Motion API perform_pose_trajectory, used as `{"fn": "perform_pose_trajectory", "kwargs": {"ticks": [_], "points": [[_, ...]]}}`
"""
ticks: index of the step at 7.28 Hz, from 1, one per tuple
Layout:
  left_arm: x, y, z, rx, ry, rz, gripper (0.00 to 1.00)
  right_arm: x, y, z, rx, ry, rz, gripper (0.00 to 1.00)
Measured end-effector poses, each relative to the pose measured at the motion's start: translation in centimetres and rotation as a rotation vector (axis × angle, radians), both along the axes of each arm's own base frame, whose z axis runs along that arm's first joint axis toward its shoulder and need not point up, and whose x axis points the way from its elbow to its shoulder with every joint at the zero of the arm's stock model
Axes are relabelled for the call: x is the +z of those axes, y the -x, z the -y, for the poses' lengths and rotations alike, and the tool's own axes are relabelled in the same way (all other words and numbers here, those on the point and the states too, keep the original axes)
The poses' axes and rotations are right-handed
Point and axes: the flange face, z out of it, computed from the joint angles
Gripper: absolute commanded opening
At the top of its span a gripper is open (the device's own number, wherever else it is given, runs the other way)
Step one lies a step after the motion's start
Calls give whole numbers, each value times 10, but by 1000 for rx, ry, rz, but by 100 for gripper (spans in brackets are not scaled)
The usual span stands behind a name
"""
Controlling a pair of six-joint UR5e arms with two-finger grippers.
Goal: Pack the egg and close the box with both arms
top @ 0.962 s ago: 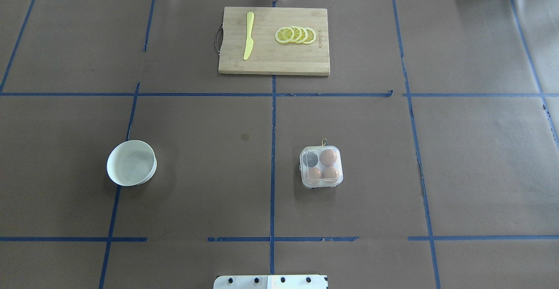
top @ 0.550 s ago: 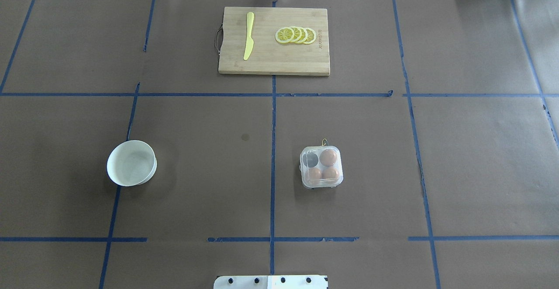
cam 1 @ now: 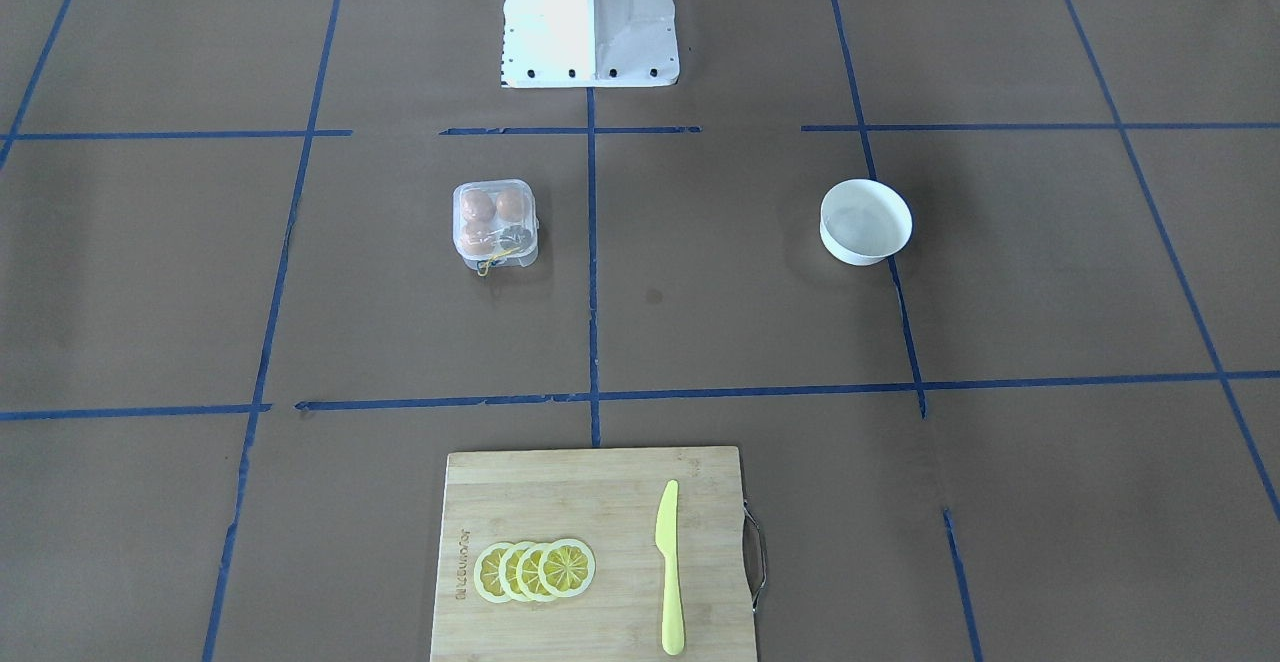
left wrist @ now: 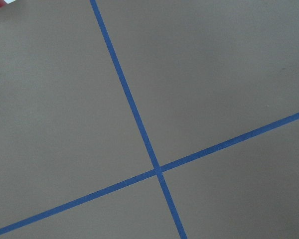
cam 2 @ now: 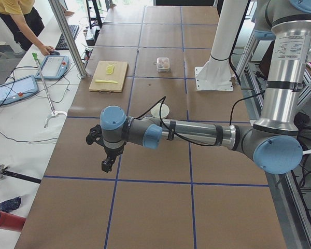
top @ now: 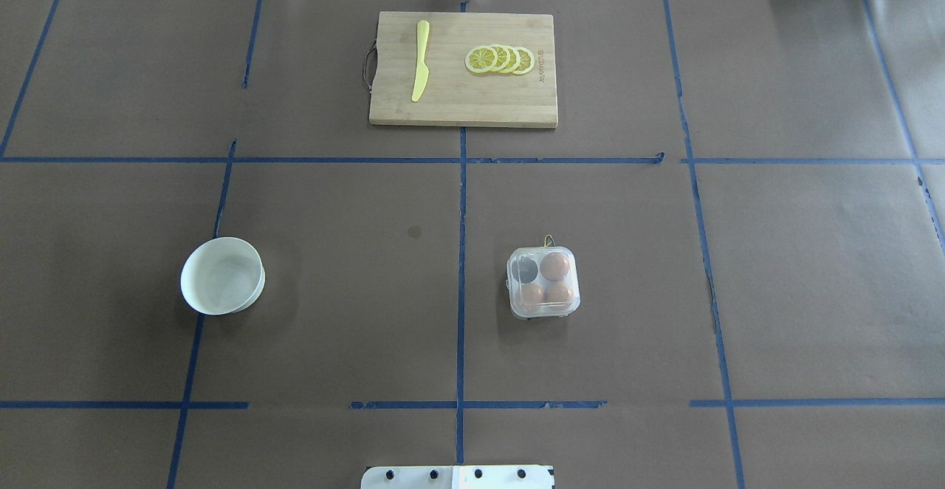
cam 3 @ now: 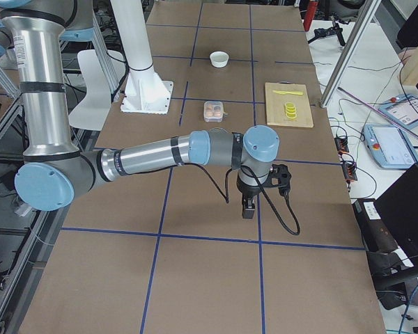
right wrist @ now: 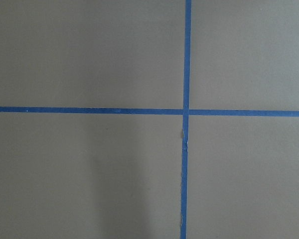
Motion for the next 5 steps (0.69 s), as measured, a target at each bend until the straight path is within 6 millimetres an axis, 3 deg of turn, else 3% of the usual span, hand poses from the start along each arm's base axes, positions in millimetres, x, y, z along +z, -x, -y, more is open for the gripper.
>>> {"fn": "perform_pose_trajectory", "kwargs": {"ticks": [5], "points": [[6, -2, -6, 2, 11, -3, 100, 1, 13, 1, -26, 0, 4, 100]]}}
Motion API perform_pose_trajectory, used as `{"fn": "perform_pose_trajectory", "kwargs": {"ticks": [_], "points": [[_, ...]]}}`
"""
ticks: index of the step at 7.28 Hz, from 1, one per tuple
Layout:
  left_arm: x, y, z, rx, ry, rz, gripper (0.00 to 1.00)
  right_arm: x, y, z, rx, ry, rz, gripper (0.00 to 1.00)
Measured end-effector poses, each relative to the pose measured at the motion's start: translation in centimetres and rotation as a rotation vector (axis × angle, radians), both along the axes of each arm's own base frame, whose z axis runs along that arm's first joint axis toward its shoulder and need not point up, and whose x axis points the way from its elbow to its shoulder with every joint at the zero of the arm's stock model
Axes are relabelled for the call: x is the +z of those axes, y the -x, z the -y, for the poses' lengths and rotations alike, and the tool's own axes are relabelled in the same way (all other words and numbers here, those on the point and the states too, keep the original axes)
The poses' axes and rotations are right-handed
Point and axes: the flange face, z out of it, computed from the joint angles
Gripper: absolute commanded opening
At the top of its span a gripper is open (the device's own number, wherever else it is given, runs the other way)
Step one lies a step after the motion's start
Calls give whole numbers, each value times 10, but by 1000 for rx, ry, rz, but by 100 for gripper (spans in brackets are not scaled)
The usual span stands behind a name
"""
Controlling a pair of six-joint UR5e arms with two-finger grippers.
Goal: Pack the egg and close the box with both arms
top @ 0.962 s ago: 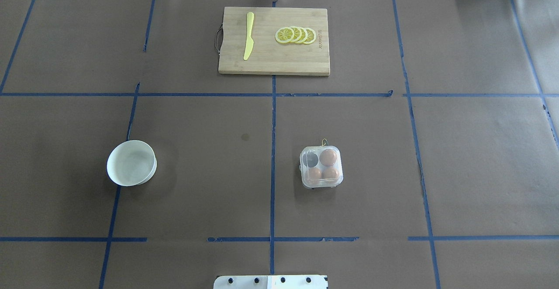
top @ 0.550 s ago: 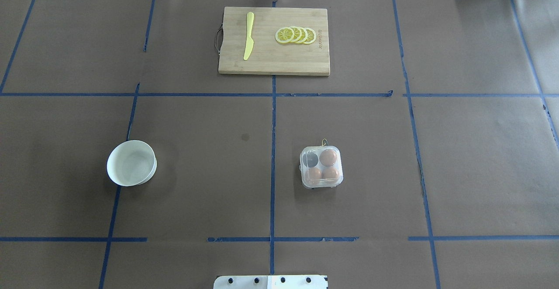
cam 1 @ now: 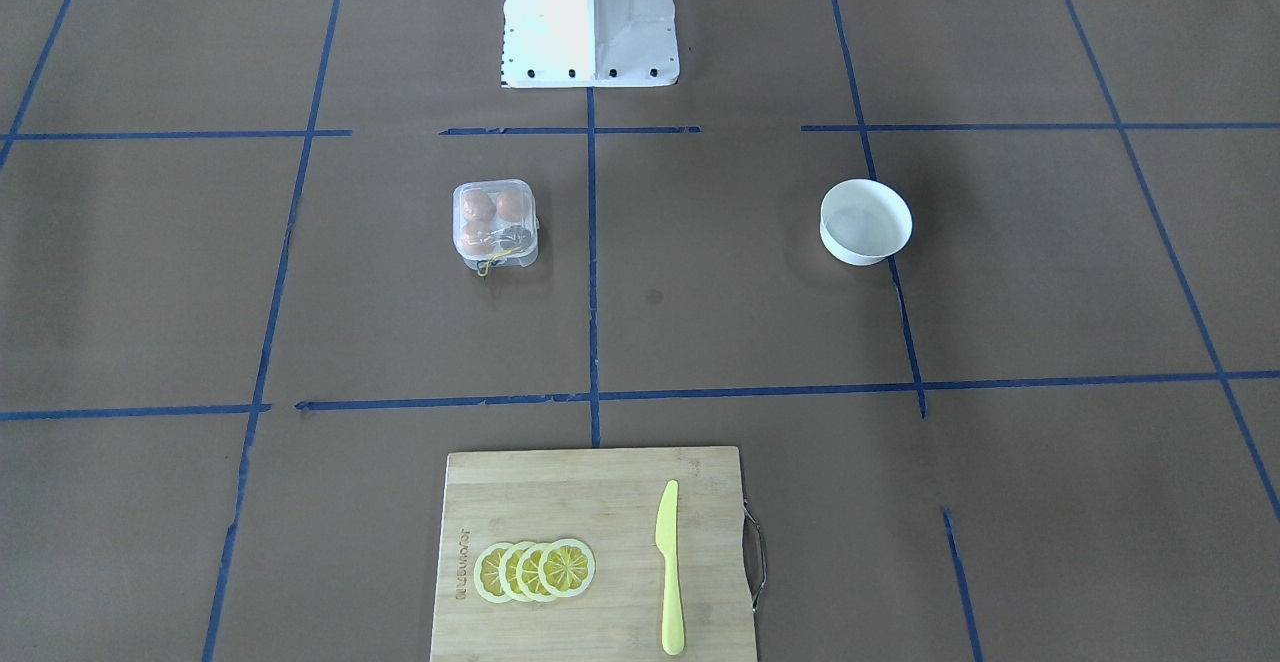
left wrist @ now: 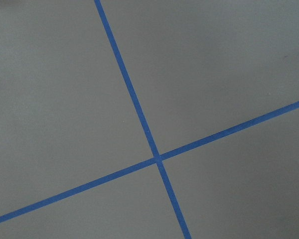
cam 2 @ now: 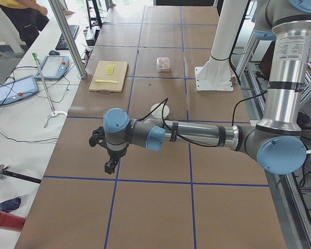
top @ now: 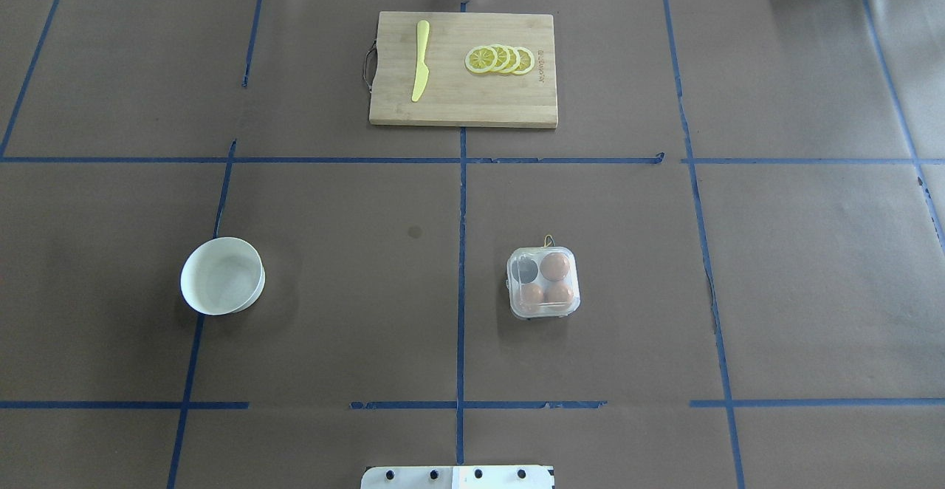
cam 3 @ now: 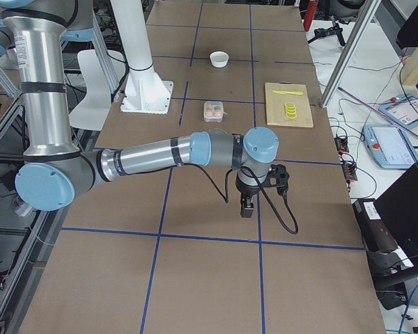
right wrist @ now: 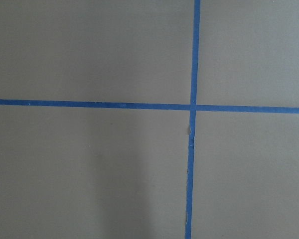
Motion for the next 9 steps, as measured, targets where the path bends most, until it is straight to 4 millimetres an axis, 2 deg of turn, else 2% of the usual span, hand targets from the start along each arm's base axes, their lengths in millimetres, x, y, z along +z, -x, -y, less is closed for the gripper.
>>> {"fn": "perform_pose_trajectory", "kwargs": {"ticks": [2, 6, 8, 9], "points": [[1, 0, 0, -2, 5, 1, 100, 1, 3, 2, -4, 5, 17, 100], [21, 1, -19, -4, 127, -1, 100, -3, 13, 6, -20, -2, 45, 100], [18, 2, -23, -6, 202, -1, 100, -8, 16, 6, -28, -12, 40, 100], [9, 2, -26, -8, 241, -1, 100, -8, 17, 6, -30, -11, 39, 100]]}}
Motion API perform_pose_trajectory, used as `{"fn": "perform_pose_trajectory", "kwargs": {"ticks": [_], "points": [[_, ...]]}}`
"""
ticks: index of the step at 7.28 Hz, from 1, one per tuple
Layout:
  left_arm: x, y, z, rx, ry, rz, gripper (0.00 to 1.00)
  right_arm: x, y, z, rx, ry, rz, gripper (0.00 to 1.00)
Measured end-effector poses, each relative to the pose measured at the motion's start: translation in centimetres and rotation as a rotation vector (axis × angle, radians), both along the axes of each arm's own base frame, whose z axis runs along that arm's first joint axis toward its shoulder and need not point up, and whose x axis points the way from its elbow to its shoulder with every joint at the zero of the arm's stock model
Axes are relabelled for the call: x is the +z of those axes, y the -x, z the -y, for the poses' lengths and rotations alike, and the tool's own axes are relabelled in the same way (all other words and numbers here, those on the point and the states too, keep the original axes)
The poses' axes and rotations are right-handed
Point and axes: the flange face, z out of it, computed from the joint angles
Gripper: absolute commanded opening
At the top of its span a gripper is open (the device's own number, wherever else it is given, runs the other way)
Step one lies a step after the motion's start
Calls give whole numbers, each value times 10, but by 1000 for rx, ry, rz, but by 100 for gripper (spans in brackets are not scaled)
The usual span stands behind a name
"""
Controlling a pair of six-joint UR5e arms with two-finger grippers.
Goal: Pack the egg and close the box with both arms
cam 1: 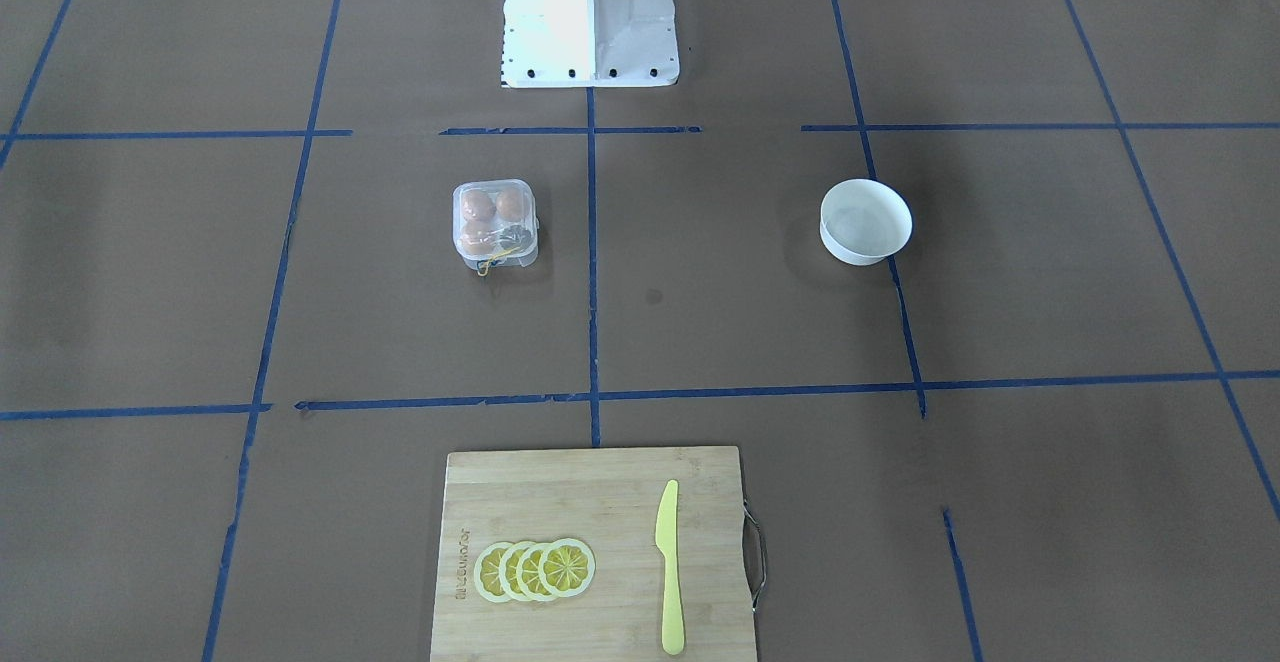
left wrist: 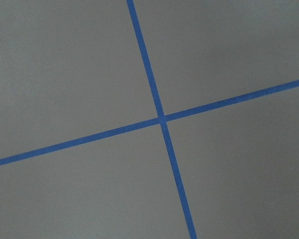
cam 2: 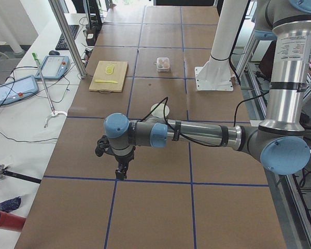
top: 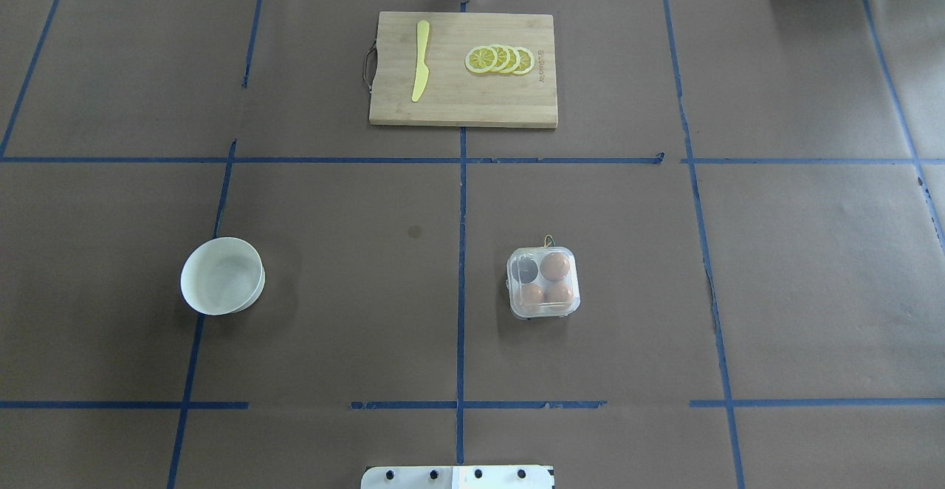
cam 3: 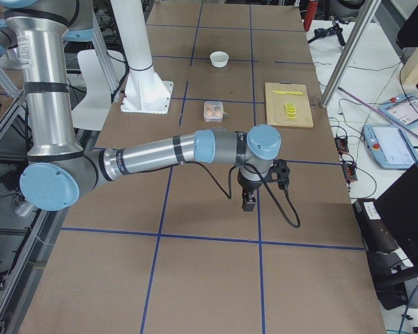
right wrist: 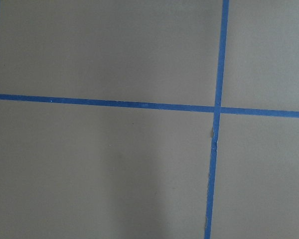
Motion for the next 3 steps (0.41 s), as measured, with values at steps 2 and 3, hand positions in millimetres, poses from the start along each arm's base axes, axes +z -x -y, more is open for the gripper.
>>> {"fn": "perform_pose_trajectory", "kwargs": {"ticks": [2, 3], "points": [[-14, 0, -1, 1, 15, 0, 100, 2, 2, -1, -4, 5, -1, 100], [-22, 1, 5, 0, 1, 2, 100, 6, 4, -3, -8, 13, -1, 100]]}}
